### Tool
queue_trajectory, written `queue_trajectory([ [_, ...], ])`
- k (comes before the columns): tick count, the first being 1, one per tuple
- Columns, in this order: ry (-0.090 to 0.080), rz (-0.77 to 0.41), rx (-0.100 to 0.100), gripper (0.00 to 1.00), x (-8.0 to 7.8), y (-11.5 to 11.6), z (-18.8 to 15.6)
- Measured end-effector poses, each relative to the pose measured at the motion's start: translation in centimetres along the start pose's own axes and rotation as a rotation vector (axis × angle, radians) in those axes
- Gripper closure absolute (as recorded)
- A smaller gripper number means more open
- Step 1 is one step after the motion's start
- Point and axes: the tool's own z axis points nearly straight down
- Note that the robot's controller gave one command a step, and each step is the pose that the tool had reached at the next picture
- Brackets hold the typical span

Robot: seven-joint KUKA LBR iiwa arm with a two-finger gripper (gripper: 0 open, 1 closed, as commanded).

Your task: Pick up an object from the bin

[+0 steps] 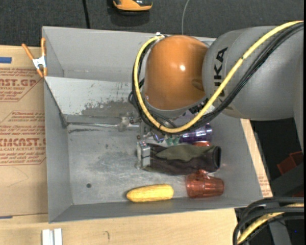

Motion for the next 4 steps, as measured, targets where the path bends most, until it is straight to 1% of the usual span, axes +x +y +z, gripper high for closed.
queue_trajectory([
  [1,0.000,-0.212,0.000,0.00,0.2,-1.9,2.3],
  [2,-0.001,0.012,-0.001,0.00,3.3,-4.5,6.6],
  [3,0.003,0.009,0.000,0.00,2.9,-5.6,8.1],
  [4,-0.001,0.033,-0.001,0.00,1.9,-9.2,10.2],
])
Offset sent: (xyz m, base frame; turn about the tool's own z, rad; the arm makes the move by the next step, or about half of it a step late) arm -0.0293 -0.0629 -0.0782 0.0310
